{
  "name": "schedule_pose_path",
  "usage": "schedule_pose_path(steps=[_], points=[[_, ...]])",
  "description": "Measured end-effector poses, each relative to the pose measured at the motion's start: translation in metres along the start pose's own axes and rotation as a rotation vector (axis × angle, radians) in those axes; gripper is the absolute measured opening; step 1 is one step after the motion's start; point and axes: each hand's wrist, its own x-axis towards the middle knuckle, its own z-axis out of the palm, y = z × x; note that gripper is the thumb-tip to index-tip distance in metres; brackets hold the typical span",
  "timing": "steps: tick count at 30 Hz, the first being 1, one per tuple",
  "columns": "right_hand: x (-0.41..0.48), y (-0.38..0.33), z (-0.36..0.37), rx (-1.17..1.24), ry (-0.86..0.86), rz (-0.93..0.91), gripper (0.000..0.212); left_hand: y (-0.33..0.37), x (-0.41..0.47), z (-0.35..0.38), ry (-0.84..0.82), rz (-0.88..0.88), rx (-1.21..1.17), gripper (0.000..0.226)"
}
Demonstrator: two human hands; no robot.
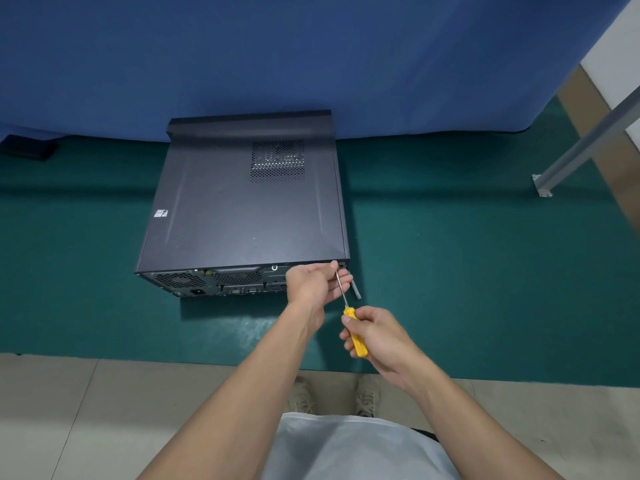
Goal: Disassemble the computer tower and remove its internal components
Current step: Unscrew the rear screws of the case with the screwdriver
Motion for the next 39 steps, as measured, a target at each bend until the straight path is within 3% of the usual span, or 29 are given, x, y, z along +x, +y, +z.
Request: schedule_pose_path(steps=[3,7,9,15,22,26,28,33,39], points=[[0.002,0.006,-0.021,-0.137,0.049,-0.009,0.010,0.000,0.001,-0.002,-0.017,0.064,0.096,0.011],[0.006,-0.002,-0.047,-0.330,0.371,-0.199,0.033,-0.002,-0.001,0.003,-0.023,0.285,0.380,0.008],[0.009,-0.014,-0.053,-0.291,0.461,-0.308,0.030,-0.002,-0.004,0.007,-0.056,0.429,0.560,0.008],[0.019,-0.044,-0.054,-0.265,0.441,-0.412,0.014,0.002,-0.012,0.026,-0.139,0.839,1.068,0.012],[0.035,-0.052,-0.065,-0.247,0.449,-0.382,0.013,0.005,-0.002,0.044,-0.226,1.008,1.165,0.009],[0.062,-0.062,-0.089,-0.359,0.527,-0.369,0.018,0.014,0.016,0.043,-0.014,1.190,1.226,0.026],[0.085,-0.070,-0.105,-0.475,0.541,-0.345,0.020,0.026,0.034,0.037,0.130,1.160,1.340,0.035],[0.149,-0.089,-0.132,-0.820,0.549,-0.269,0.019,0.046,0.078,0.010,0.272,0.808,1.616,0.062],[0.218,-0.113,-0.141,-1.069,0.506,-0.247,0.015,0.045,0.094,0.008,0.367,0.769,1.633,0.063]])
